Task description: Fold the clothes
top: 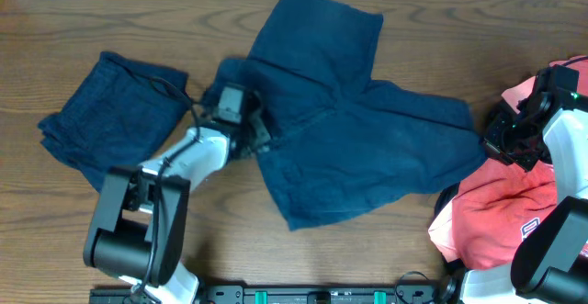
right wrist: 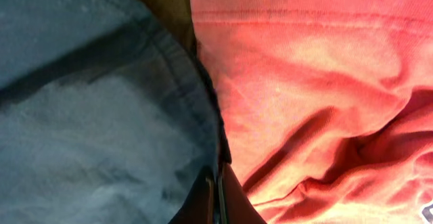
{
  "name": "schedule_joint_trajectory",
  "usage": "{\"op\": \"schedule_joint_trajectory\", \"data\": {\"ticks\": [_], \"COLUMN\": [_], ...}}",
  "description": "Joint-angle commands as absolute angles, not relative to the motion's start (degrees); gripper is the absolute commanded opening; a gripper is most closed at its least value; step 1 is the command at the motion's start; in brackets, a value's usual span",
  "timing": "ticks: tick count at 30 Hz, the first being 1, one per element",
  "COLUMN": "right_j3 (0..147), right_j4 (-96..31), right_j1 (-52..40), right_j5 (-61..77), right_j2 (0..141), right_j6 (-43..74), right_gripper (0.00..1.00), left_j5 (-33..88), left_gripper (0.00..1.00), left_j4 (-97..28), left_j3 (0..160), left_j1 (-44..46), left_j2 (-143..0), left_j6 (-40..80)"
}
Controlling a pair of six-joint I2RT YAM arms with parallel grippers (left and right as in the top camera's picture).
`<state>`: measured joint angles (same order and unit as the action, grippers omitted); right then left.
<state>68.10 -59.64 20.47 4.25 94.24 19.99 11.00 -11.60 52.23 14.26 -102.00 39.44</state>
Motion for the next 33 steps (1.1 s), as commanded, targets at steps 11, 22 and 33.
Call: {"op": "schedule_joint_trajectory", "data": {"ticks": [11,22,33], "right_j3": [68.3,68.3,68.3], "right_j4": [-59.0,-53.1,-53.1], "right_j1": [17.7,12.6,12.6], "right_j5": [6.9,6.9,6.2], "right_j2": [94.5,94.5,94.5], "right_j6": [21.0,21.0,20.1], "right_gripper": [0.01,0.01,0.01], "left_j5": [16.2,13.4,9.0], "left_gripper": [0.98,0.98,0.98], "left_j4": [-37.1,-52.4,-48.7], "left_j3": [64.1,62.5,46.3], "left_j1": [5.3,10.7,28.2], "left_j2": [-102.9,-87.0,-72.0], "left_j6": [29.2,40.0,73.2]}}
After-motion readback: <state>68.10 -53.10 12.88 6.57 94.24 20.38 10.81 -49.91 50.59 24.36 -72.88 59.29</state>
